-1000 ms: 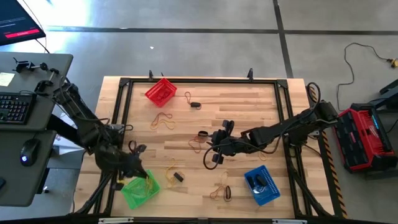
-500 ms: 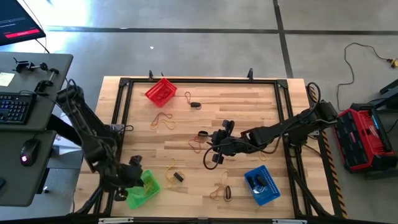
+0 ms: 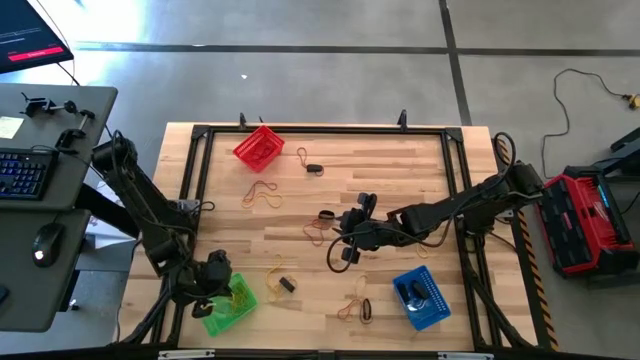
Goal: Sort rubber bands into baskets
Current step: Put the yellow rubber band into the green basket, then put the black rubber band into the blue basket
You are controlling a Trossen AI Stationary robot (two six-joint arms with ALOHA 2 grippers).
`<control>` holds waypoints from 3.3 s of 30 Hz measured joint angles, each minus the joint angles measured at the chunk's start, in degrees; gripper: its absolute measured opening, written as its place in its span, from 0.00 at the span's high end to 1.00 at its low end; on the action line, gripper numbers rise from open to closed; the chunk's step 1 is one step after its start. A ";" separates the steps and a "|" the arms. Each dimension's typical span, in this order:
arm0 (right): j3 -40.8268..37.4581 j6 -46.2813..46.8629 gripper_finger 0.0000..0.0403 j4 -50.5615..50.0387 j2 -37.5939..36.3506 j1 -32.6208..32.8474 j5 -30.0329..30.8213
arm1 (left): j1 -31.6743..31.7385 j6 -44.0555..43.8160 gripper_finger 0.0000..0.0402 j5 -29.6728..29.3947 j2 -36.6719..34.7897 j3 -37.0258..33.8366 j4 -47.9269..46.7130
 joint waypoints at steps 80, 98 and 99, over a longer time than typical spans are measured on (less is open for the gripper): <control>-0.04 43.82 0.71 -3.18 11.85 10.68 -39.69 | 26.40 53.67 1.00 10.38 -0.07 -11.59 52.34; 0.00 41.30 0.71 -3.79 13.75 13.39 -37.29 | 26.40 50.41 1.00 6.76 -0.07 -11.64 52.47; 0.00 40.87 0.71 -3.89 13.81 13.39 -37.08 | 26.39 50.08 1.00 6.26 -0.07 -11.64 52.51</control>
